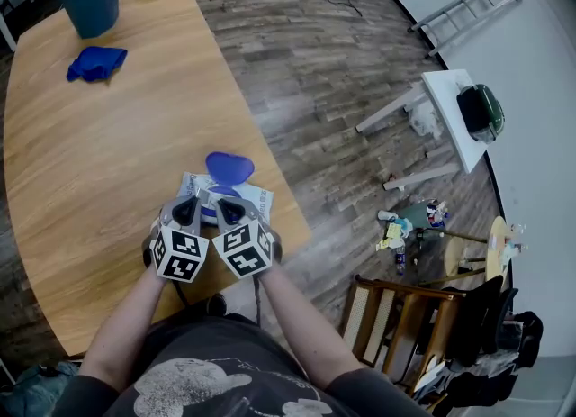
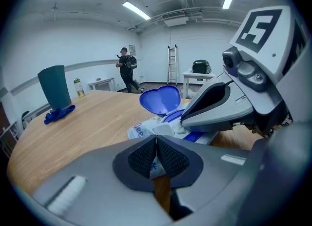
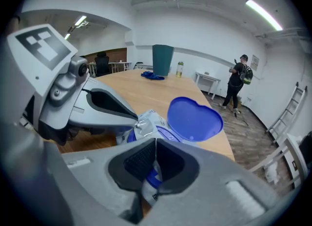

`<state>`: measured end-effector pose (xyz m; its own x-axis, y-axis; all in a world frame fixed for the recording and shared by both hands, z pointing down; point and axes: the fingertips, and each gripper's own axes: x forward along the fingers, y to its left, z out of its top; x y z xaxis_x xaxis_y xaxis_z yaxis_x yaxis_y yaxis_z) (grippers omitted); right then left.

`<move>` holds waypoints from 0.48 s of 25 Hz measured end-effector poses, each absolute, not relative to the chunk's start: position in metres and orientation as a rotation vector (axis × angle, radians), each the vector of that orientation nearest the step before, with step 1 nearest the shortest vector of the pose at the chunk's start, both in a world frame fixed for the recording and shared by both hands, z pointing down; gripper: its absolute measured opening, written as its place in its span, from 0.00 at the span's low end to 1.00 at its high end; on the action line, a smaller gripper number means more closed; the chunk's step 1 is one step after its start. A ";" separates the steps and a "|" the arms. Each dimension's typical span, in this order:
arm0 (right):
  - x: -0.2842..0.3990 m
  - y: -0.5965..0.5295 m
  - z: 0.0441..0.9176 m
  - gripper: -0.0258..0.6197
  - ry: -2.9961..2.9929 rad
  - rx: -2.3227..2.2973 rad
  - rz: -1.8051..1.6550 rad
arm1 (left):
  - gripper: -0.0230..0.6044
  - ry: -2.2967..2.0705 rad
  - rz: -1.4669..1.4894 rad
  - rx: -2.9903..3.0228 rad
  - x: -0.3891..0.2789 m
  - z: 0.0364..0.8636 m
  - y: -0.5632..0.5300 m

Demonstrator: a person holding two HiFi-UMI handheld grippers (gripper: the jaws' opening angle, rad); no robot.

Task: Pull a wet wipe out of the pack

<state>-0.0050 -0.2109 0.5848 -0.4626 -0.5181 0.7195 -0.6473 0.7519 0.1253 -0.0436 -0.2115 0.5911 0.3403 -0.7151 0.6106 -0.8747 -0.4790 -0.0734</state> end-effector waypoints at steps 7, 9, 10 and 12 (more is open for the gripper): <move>-0.004 -0.208 0.559 0.04 -2.214 0.877 0.194 | 0.08 -1.428 0.861 2.330 -0.043 0.591 -0.212; -0.005 -0.206 0.552 0.04 -2.229 0.882 0.185 | 0.08 -1.429 0.850 2.324 -0.044 0.592 -0.213; -0.006 -0.205 0.548 0.04 -2.236 0.885 0.181 | 0.08 -1.431 0.845 2.321 -0.044 0.592 -0.213; -0.005 -0.202 0.541 0.04 -2.249 0.901 0.170 | 0.08 -1.433 0.837 2.318 -0.045 0.592 -0.214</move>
